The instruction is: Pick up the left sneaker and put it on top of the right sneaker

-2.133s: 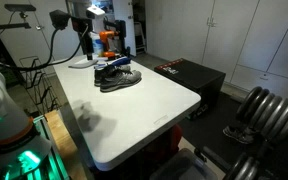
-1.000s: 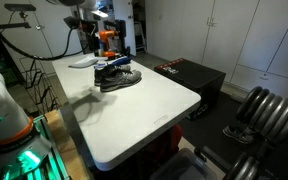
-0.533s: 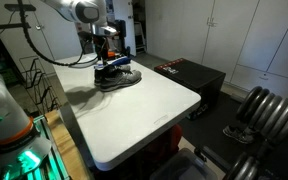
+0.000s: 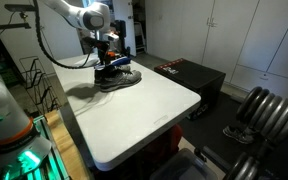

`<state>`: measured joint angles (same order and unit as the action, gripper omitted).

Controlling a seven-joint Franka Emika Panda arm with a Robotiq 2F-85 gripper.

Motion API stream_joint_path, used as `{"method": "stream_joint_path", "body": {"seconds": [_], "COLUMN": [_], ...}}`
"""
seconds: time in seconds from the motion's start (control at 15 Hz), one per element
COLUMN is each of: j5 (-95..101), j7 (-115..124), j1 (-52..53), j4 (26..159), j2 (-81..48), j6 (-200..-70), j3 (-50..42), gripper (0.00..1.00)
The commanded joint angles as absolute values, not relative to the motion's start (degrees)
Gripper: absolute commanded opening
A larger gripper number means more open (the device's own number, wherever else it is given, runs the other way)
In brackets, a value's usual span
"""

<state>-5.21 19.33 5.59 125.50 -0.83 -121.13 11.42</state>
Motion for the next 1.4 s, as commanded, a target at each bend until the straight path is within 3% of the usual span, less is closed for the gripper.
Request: {"method": "stream_joint_path", "body": {"seconds": [0.0, 0.27, 0.47, 0.53, 0.6, 0.73, 1.13, 1.2, 1.27, 1.33], "j5": [-4.4, -4.8, -4.5, -4.7, -5.4, -7.0, -7.4, -7.5, -7.3, -7.3], "j7": [19.9, 19.0, 19.3, 19.2, 18.5, 16.5, 15.1, 15.0, 15.2, 15.1], "j1": [7.0, 7.3, 7.5, 7.5, 7.5, 7.6, 8.2, 8.4, 8.6, 8.8], "j4": [124.5, 124.5, 124.5, 124.5, 124.4, 124.1, 123.5, 123.3, 123.1, 123.0], "j2": [-2.6, -2.8, -2.9, -2.9, -3.0, -3.4, -4.7, -5.0, -5.3, -5.5], "j6": [-121.6, -121.4, -121.3, -121.2, -121.0, -120.2, -120.5, -120.3, -120.2, -120.2], "j3": [10.4, 10.3, 10.2, 10.2, 10.2, 10.3, 10.5, 10.5, 10.5, 10.5], "gripper": [0.50, 0.19, 0.04, 0.11, 0.36, 0.41, 0.87, 0.88, 0.57, 0.54]}}
